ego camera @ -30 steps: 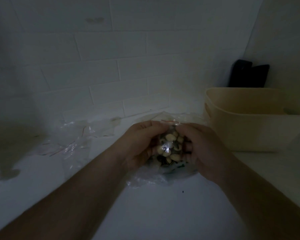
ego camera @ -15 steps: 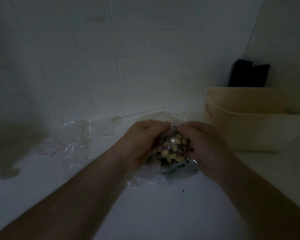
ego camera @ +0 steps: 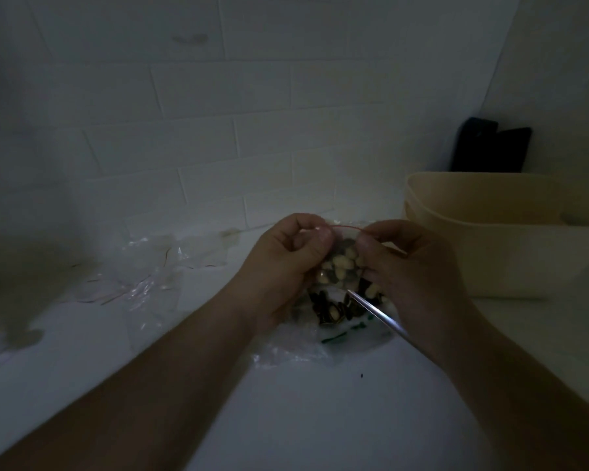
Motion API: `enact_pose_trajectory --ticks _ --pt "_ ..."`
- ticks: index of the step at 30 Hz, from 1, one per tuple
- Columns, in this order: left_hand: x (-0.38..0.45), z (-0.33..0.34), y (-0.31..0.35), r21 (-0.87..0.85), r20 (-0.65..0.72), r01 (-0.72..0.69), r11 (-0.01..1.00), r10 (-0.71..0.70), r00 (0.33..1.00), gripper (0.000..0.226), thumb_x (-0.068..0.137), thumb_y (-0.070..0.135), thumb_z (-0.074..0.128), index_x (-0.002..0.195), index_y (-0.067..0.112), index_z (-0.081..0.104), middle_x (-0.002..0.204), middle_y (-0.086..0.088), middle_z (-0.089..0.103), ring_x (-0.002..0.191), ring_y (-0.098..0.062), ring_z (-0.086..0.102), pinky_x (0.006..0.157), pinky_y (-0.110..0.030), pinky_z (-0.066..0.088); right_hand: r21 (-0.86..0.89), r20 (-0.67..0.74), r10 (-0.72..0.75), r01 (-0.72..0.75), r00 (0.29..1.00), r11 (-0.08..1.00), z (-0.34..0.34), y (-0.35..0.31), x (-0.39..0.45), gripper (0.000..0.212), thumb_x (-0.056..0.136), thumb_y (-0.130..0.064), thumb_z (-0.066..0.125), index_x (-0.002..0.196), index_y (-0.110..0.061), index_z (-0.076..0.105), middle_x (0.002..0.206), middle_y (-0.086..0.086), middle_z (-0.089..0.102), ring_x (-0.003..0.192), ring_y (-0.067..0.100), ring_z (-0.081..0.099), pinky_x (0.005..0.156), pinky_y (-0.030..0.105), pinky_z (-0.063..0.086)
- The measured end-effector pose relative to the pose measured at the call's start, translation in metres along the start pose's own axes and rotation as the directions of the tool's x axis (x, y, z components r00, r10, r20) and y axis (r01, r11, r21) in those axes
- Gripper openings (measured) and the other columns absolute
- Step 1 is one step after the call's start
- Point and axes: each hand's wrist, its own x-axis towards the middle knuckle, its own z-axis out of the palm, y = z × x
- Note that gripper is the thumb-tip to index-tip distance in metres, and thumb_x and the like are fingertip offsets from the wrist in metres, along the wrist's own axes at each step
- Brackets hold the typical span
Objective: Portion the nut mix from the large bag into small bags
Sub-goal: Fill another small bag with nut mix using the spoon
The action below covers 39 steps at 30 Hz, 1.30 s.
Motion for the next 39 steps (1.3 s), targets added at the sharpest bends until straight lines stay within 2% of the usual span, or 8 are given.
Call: enact_pose_trajectory --ticks 6,10,15,20,25,30,32,39 --pt "-0.004 0.001 -0.006 0.182 0.25 0.051 0.982 -0.096 0.964 0.046 0.093 -0.008 0.07 0.137 -0.001 0.057 0.133 -0.028 0.064 0.123 -0.048 0.063 0.101 -0.057 0.055 -0.066 0.031 -0.026 0.028 0.999 0.997 -0.001 -0.004 -0.002 0.005 0.092 -0.016 0.076 0.088 -0.018 0.078 0.079 0.007 0.078 0.073 0.023 0.076 0.063 0.04 0.062" --pt "-0.002 0.001 -0.007 0.128 0.197 0.063 0.99 -0.088 0.976 0.048 0.085 -0.004 0.076 0.131 -0.004 0.061 0.128 -0.027 0.068 0.118 -0.045 0.067 0.103 -0.059 0.052 -0.056 0.057 0.0 0.003 0.998 0.998 -0.005 0.0 0.0 0.013 0.087 -0.031 0.075 0.094 -0.021 0.08 0.09 0.009 0.079 0.087 0.032 0.077 0.08 0.059 0.063" --pt "-0.006 0.002 -0.003 0.132 0.247 0.088 0.987 -0.118 0.962 0.034 0.093 -0.003 0.071 0.127 -0.003 0.066 0.119 -0.024 0.073 0.106 -0.036 0.073 0.088 -0.036 0.061 -0.119 0.098 0.027 -0.016 0.995 0.993 0.0 0.005 -0.002 0.001 0.088 -0.018 0.078 0.089 -0.018 0.079 0.084 0.007 0.078 0.079 0.025 0.077 0.074 0.047 0.064" --pt "-0.005 0.002 -0.001 0.039 0.214 0.152 0.988 -0.157 0.964 0.035 0.092 0.003 0.07 0.126 -0.006 0.067 0.122 -0.033 0.069 0.117 -0.051 0.065 0.109 -0.058 0.049 0.146 0.16 0.167 -0.191 0.973 0.971 -0.003 0.0 0.001 0.013 0.092 -0.001 0.064 0.09 -0.004 0.077 0.082 0.019 0.075 0.075 0.032 0.073 0.071 0.043 0.06" --pt "-0.005 0.003 -0.001 0.032 0.237 0.199 0.979 -0.201 0.95 0.037 0.09 0.006 0.069 0.126 0.002 0.07 0.109 -0.025 0.073 0.088 -0.037 0.072 0.088 -0.043 0.061 0.065 0.158 0.124 -0.136 0.98 0.989 0.001 0.001 -0.001 0.014 0.094 -0.007 0.065 0.097 -0.01 0.079 0.079 0.01 0.075 0.074 0.027 0.073 0.067 0.038 0.057" --pt "-0.004 0.01 -0.008 0.068 0.122 0.1 0.993 -0.108 0.987 0.042 0.091 0.02 0.067 0.126 -0.003 0.065 0.111 -0.034 0.07 0.098 -0.041 0.066 0.083 -0.044 0.061 0.113 0.157 0.163 -0.181 0.974 0.977 0.001 0.003 0.001 0.016 0.097 -0.013 0.064 0.105 -0.009 0.078 0.099 0.022 0.077 0.092 0.048 0.073 0.079 0.051 0.06" --pt "-0.004 0.007 -0.007 0.12 0.156 0.069 0.99 -0.088 0.984 0.04 0.092 0.011 0.071 0.128 -0.003 0.063 0.113 -0.036 0.07 0.097 -0.043 0.069 0.07 -0.035 0.061 0.052 0.16 0.14 -0.15 0.977 0.987 0.002 0.001 0.0 0.014 0.096 -0.015 0.067 0.103 -0.012 0.079 0.096 0.017 0.078 0.089 0.04 0.075 0.073 0.043 0.06" --pt "-0.006 0.004 -0.003 0.233 0.106 0.075 0.97 -0.102 0.989 0.038 0.084 -0.004 0.081 0.119 -0.004 0.065 0.107 -0.027 0.074 0.092 -0.036 0.074 0.081 -0.038 0.061 -0.1 0.074 0.046 -0.038 0.996 0.994 0.0 0.01 0.001 0.005 0.084 -0.022 0.08 0.082 -0.024 0.076 0.077 0.006 0.076 0.071 0.023 0.073 0.067 0.043 0.06"
